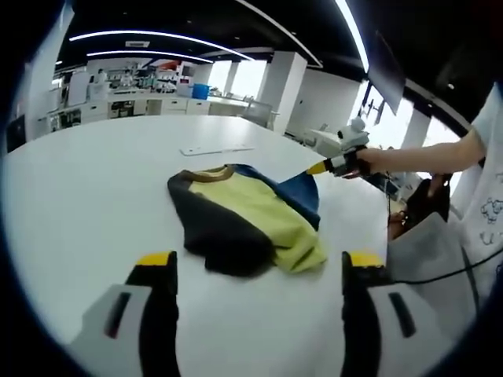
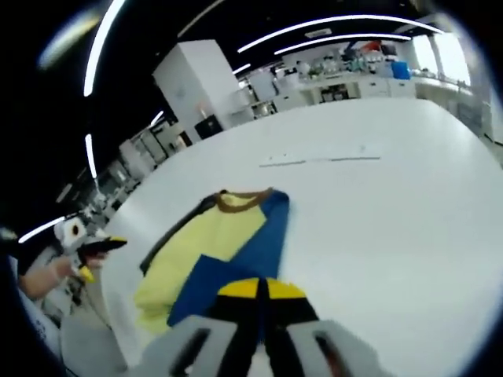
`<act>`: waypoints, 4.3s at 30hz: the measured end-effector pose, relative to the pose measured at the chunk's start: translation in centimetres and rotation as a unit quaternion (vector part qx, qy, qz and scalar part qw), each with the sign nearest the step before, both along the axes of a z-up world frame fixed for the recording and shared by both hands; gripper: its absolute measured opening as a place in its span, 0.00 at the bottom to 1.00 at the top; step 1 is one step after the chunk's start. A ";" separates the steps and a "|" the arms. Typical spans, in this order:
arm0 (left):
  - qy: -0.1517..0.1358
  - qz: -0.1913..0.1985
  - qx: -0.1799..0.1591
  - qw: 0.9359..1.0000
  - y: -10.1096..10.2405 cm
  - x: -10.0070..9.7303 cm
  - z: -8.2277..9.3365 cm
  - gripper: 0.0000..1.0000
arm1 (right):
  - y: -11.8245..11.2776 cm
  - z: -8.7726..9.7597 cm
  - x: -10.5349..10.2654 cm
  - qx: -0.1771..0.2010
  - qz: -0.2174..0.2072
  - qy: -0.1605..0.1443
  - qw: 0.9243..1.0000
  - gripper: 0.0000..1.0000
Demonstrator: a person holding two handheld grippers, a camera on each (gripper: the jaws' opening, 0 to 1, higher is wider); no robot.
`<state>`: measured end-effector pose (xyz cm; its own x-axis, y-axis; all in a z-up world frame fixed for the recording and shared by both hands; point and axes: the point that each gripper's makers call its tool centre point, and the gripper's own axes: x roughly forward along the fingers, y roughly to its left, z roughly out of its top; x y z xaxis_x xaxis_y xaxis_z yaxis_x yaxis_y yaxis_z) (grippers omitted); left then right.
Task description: Fold the garment on the visible template until the final outline fits inside the template.
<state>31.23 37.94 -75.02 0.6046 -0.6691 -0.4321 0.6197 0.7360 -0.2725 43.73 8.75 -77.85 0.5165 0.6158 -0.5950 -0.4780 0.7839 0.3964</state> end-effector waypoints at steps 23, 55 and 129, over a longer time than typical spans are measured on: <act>0.010 -0.009 -0.001 1.000 -1.1 0.8 -1.2 0.82 | -18.7 -1.8 -4.3 -0.076 -0.159 0.033 0.984 0.00; 0.033 0.002 0.007 0.999 -1.6 2.2 -2.9 0.81 | -29.2 -5.6 -0.4 -0.200 -0.246 0.047 0.947 0.00; 0.042 0.024 0.043 0.998 -1.5 2.7 -6.3 0.54 | -10.2 3.6 -6.8 -0.024 -0.009 -0.125 0.992 0.97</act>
<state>33.96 36.47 -81.29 0.5937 -0.5989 -0.5374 0.5612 0.7868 -0.2569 36.95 -1.47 -74.21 0.6626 0.5791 -0.4749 -0.5427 0.8083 0.2284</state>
